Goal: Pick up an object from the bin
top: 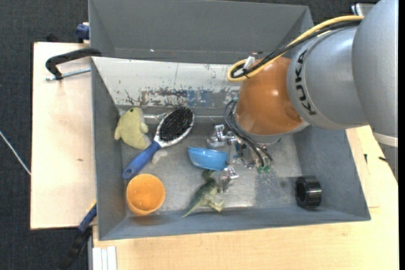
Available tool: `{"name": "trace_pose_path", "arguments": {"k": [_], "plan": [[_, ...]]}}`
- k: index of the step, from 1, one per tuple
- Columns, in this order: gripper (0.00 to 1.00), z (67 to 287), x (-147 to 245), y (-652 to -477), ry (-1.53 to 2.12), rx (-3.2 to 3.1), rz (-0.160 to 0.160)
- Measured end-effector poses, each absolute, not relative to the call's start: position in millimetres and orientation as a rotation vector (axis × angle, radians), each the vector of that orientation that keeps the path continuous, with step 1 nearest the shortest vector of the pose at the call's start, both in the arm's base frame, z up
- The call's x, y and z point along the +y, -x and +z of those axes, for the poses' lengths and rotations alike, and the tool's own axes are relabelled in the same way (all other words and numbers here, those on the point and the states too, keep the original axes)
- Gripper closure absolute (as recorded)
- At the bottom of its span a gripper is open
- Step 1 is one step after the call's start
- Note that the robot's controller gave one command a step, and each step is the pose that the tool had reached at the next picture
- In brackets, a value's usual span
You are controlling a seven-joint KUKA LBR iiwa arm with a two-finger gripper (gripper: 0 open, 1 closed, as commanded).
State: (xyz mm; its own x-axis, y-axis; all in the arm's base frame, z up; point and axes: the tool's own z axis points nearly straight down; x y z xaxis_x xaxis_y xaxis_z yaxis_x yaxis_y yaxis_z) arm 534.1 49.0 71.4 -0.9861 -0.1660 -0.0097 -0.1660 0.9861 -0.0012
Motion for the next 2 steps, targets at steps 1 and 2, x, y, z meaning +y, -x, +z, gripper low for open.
{"name": "trace_pose_path", "arguments": {"k": [1,2], "plan": [[1.0,77,47,-538.1,0.253,3.108,0.0],[1.0,178,45,-535.4,0.462,3.094,0.0]]}}
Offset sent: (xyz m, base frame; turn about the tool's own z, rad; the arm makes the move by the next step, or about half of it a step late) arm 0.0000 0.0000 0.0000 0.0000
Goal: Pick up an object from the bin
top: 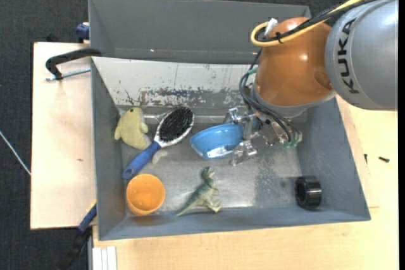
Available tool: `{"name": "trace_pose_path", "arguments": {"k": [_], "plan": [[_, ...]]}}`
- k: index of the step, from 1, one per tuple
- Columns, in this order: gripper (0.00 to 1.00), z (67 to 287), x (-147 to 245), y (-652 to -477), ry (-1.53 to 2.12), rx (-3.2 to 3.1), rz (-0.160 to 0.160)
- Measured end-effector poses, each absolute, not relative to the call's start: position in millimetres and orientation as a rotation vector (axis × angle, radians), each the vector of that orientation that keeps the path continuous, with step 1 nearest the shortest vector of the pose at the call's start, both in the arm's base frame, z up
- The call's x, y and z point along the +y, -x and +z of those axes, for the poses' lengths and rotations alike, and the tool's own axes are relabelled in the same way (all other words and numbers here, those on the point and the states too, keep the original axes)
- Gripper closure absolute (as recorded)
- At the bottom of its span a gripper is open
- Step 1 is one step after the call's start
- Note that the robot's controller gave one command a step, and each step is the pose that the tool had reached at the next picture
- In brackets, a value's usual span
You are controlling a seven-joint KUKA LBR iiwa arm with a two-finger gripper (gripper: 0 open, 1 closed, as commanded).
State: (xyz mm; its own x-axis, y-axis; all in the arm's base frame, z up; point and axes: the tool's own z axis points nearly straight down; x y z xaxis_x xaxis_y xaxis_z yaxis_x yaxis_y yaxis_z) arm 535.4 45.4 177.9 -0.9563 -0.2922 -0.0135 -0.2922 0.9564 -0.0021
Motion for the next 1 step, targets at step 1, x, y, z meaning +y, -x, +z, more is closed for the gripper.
{"name": "trace_pose_path", "arguments": {"k": [1], "plan": [[1.0,224.0,42.3,-543.9,0.457,3.096,0.0]]}}
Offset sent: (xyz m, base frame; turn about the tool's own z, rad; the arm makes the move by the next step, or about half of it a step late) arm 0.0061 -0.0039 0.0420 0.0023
